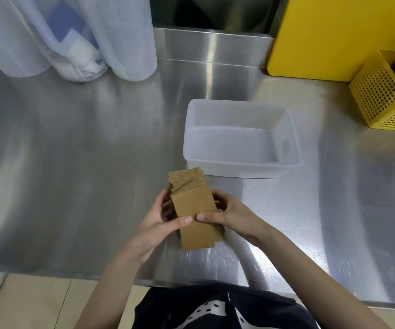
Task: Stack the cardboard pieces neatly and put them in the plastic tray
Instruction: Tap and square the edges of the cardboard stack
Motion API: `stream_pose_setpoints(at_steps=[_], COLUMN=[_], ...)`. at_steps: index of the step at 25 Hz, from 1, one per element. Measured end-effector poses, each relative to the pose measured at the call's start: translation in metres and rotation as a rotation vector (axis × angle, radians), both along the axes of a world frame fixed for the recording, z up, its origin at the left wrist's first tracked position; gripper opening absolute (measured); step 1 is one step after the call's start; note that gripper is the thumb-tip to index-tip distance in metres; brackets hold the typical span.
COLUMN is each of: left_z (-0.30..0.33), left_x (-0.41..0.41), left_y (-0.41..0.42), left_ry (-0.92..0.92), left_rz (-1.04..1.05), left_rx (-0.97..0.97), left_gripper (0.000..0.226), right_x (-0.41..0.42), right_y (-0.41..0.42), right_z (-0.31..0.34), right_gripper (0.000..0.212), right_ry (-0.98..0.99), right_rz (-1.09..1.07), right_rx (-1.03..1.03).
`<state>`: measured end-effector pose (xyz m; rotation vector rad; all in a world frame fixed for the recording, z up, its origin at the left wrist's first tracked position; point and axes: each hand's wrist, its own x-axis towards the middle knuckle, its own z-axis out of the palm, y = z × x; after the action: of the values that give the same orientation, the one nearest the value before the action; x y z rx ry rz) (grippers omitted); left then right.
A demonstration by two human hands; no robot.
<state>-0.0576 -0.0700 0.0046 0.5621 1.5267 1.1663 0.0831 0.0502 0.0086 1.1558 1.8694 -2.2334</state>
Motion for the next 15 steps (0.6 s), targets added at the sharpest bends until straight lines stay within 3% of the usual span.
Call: stream_pose_setpoints(at_steps=[5,9,15], left_z=[0.009,0.014,0.005], left_x=[0.017,0.022,0.035], left_y=[0.028,0.051,0.059], left_ry=[0.061,0.156,0.175], left_rz=[-0.072,-0.111,-0.189], left_rx=[0.093,0.156,0.114], left_gripper=[0.087,0.070,0.069], right_x=[0.025,0.036,0.041], right_y=[0.015,0.022,0.010], right_z=[0.018,0.016,-0.015], right_gripper=[0.053,0.059,0.076], right_ry=[0.045,0.117,0.117], right_rz=[-0.086,-0.176,-0.155], right_rx=[0.145,0.311,0.337])
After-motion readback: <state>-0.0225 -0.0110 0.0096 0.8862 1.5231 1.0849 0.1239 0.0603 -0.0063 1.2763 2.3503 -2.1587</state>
